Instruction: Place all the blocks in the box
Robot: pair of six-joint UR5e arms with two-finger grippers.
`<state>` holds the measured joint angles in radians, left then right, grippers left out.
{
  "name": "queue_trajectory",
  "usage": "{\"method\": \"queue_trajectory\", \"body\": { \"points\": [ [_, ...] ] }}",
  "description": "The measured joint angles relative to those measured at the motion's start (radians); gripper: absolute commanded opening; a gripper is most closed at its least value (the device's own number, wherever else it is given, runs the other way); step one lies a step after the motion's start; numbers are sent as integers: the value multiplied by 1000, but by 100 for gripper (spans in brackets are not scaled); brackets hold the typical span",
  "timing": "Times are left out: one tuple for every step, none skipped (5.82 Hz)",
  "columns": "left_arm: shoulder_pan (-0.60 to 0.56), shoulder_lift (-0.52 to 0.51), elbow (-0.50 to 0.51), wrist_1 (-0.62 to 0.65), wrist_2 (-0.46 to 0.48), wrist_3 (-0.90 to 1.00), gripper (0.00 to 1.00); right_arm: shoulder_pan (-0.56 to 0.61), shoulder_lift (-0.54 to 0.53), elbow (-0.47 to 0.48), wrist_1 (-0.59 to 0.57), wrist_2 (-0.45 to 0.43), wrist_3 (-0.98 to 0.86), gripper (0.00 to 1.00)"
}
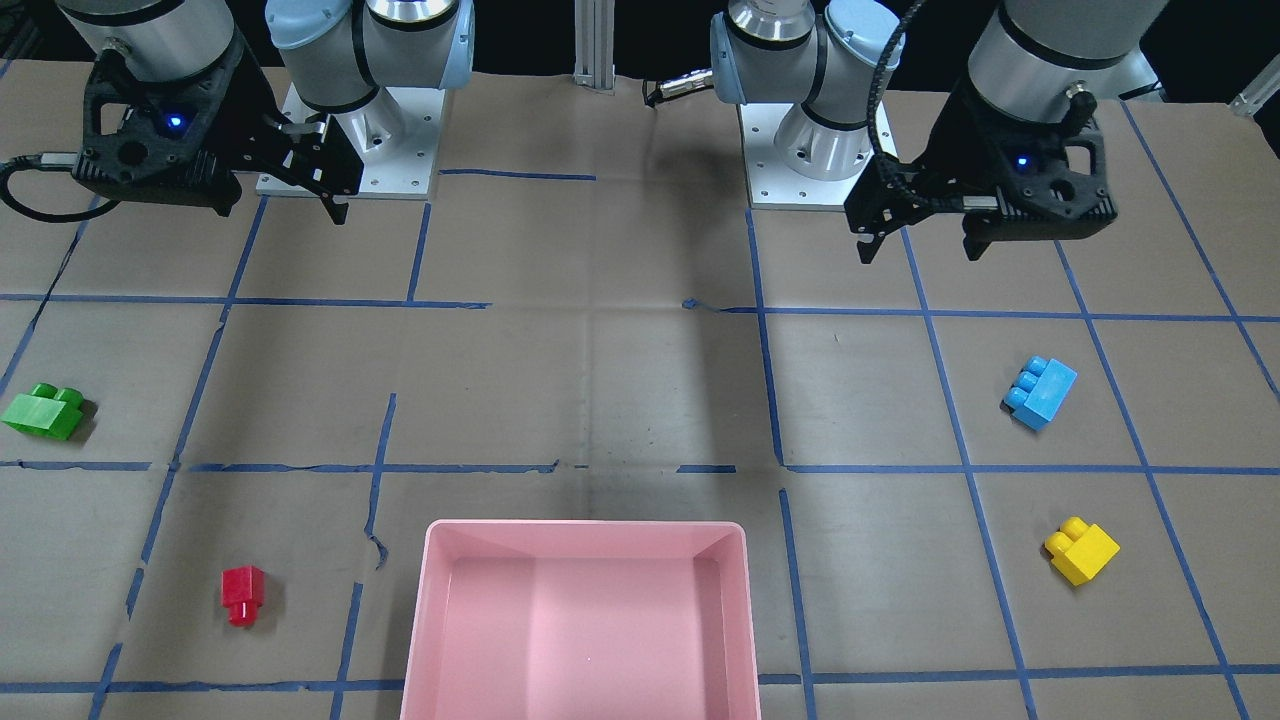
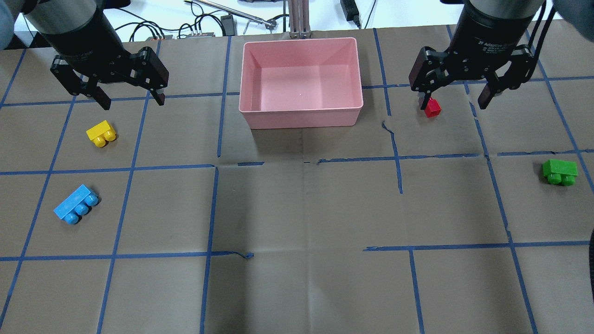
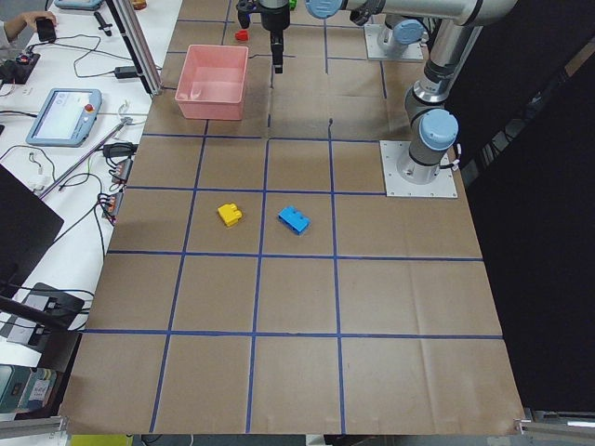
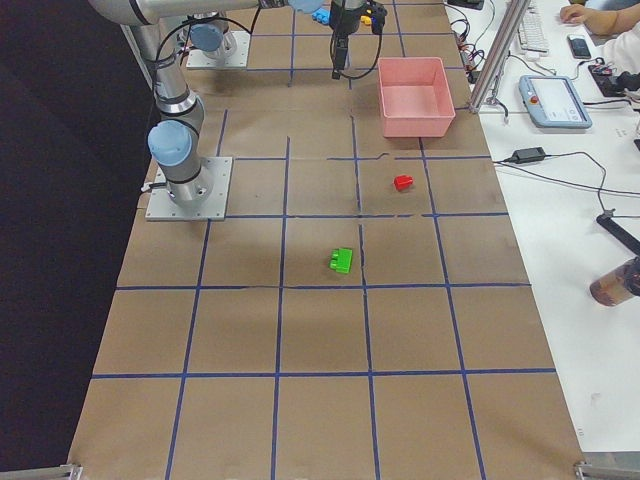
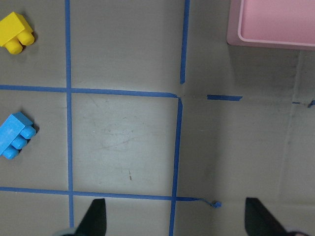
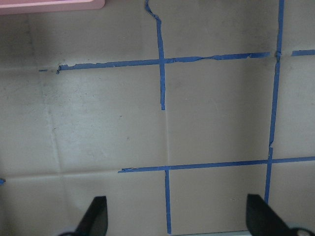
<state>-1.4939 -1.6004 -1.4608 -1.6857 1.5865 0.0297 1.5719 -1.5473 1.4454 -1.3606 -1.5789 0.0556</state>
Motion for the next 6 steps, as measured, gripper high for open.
{"method": "queue_trajectory", "body": {
  "points": [
    [53, 5, -12, -2, 1, 75, 99, 0, 0, 1, 0, 0, 1, 100],
    [126, 3, -34, -3, 2, 186, 99, 0, 0, 2, 1, -1, 1, 100],
    [210, -5, -64, 2, 1, 322, 99, 0, 0, 3, 1, -3, 1, 100],
    [284, -17, -103, 32, 2, 465, 99, 0, 0, 3, 1, -3, 1, 100],
    [348, -27, -153, 96, 5, 620, 99, 0, -1, 3, 2, -3, 1, 100],
    [403, -42, -211, 182, 24, 758, 99, 0, -1, 2, 2, -2, 1, 100]
  ]
}}
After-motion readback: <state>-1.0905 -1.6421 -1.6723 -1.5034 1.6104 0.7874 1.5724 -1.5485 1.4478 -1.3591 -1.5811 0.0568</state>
